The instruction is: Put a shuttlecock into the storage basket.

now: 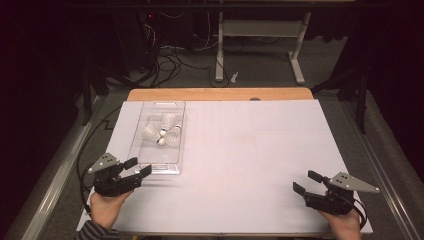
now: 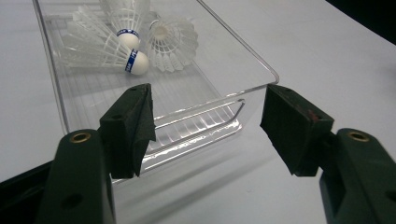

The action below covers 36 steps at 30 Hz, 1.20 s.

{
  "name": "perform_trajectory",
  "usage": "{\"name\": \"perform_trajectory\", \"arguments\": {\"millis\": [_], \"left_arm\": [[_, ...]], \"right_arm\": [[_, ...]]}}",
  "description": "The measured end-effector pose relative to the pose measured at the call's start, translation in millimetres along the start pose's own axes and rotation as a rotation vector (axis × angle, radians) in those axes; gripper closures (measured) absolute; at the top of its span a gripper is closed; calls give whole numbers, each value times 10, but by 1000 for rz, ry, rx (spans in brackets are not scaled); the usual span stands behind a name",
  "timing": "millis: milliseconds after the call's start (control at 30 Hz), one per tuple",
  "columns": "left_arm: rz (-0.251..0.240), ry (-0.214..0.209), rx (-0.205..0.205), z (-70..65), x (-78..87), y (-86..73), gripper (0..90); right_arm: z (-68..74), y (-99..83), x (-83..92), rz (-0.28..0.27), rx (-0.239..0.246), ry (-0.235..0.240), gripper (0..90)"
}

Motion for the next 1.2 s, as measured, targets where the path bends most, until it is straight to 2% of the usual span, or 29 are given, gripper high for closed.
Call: {"name": "perform_trajectory", "arguments": {"millis": [200,600,900,1200], "left_arm": [[8,-5,-1,-17,-42,-44,346],[-13,-7,-6,-68,-58,-89,340],[-12,-6,1,-75,-76,-137,333],[0,-5,-11,-109,-109,-164,328]], "right_arm": [[3,0,4,0,1,2,269],[8,1,9,-3,4,2,269],[6,1,8,-2,3,2,269],[6,1,9,-2,3,1,269]]}}
Point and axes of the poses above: each handheld gripper's, and its own axes: x roughly backward along the jaws, y roughly out of its top, z roughly to its left, the point moved 5 cm from there along -x, roughly forward along the jaws, and after that the axes turned 12 degrees about -x, right-handed, at the moved point
